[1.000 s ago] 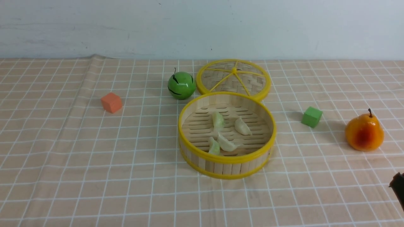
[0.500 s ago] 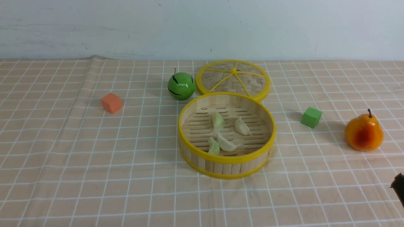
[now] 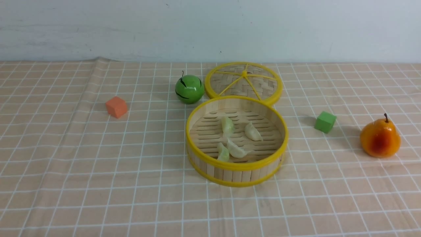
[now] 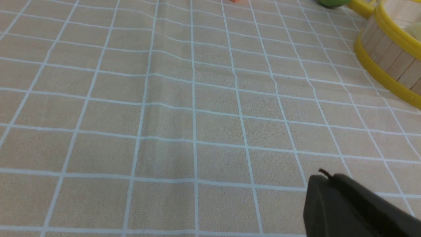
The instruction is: Put the dumplings into the steamer on the table with the brown tablecloth.
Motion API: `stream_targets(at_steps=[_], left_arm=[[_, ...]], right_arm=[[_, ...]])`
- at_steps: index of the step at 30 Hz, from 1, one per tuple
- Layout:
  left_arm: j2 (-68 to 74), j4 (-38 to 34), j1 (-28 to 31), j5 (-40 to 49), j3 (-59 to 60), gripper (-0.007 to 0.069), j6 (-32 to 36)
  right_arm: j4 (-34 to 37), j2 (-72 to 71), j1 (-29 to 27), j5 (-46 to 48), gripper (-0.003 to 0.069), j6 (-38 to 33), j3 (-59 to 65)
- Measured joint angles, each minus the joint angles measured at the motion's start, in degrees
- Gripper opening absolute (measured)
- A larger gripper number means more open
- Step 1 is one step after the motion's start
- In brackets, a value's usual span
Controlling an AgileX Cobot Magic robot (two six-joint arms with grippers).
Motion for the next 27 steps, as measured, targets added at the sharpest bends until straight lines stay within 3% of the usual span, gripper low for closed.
stream_targets(at_steps=[6, 12, 21, 27], left_arm=[[0.00, 0.00, 0.00, 0.00, 0.00, -0.0008, 0.00], [0.00, 0.00, 0.00, 0.00, 0.00, -0.0004, 0.00], [0.00, 0.00, 0.00, 0.00, 0.00, -0.0003, 0.00], [0.00, 0.00, 0.00, 0.00, 0.00, 0.0000, 0.00]], right_arm=[[-9.36, 0.42, -0.63, 10.55, -0.0020, 4.52, -0.17], [-10.41, 0.37, 1.07, 10.94, -0.0020, 6.03, -0.24], [-14.40, -0.86, 1.81, 12.67, -0.0020, 20.65, -0.58], [-14.72, -0.86, 0.85, 12.74, -0.0020, 21.59, -0.58]])
